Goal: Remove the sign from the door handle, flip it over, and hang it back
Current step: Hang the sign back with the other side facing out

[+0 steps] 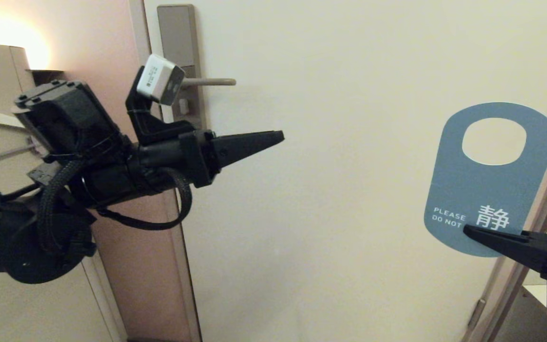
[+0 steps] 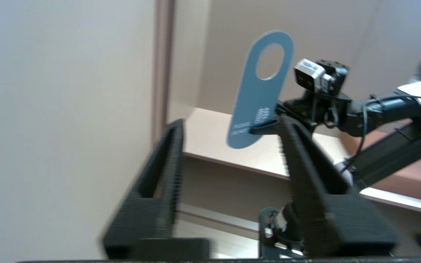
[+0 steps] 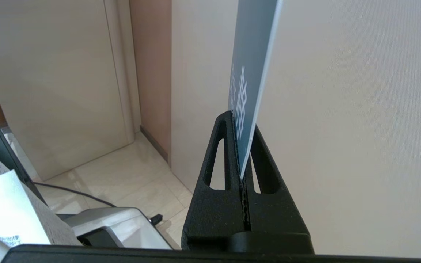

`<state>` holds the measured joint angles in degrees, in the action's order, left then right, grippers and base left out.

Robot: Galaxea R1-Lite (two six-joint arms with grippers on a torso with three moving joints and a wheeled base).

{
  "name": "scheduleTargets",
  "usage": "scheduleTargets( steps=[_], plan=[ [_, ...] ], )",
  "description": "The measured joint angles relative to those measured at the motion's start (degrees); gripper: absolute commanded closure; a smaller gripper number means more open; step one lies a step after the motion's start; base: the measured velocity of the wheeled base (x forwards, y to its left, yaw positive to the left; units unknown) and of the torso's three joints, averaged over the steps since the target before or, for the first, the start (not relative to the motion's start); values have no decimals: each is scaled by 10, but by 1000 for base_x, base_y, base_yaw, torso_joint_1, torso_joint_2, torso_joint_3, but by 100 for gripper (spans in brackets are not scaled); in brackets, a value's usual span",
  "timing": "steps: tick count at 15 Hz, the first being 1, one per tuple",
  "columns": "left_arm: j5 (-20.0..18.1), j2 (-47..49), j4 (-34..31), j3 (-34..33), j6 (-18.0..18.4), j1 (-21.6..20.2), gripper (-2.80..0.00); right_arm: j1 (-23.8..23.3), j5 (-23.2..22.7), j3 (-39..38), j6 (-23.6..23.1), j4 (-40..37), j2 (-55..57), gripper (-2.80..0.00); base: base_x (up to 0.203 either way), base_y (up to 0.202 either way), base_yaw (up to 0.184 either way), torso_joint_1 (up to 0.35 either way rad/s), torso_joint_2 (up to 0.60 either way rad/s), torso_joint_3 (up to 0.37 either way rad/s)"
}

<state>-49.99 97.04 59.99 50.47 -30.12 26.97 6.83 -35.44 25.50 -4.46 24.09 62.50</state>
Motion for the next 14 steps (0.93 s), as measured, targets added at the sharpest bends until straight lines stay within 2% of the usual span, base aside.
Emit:
scheduleTargets(
  steps=[2, 5, 9, 12, 14],
  plan=[
    [0, -31, -23, -13, 24, -22, 0, 0, 5, -9, 0, 0, -8, 0, 0, 0, 0, 0, 0, 0],
    [15, -77, -95, -23, 85, -52, 0, -1, 49, -16, 1, 0, -12, 0, 0, 0, 0, 0, 0, 0],
    [120, -143, -199, -34, 147, -74, 0, -2, 91, -18, 0, 0, -18, 0, 0, 0, 0, 0, 0, 0],
    [160, -201, -261, -63, 213, -136, 0, -4, 135, -18, 0, 0, -24, 0, 0, 0, 0, 0, 0, 0],
    [191, -241, -277, -108, 245, -174, 0, -16, 138, -21, 0, -1, -32, 0, 0, 0, 0, 0, 0, 0]
  ],
)
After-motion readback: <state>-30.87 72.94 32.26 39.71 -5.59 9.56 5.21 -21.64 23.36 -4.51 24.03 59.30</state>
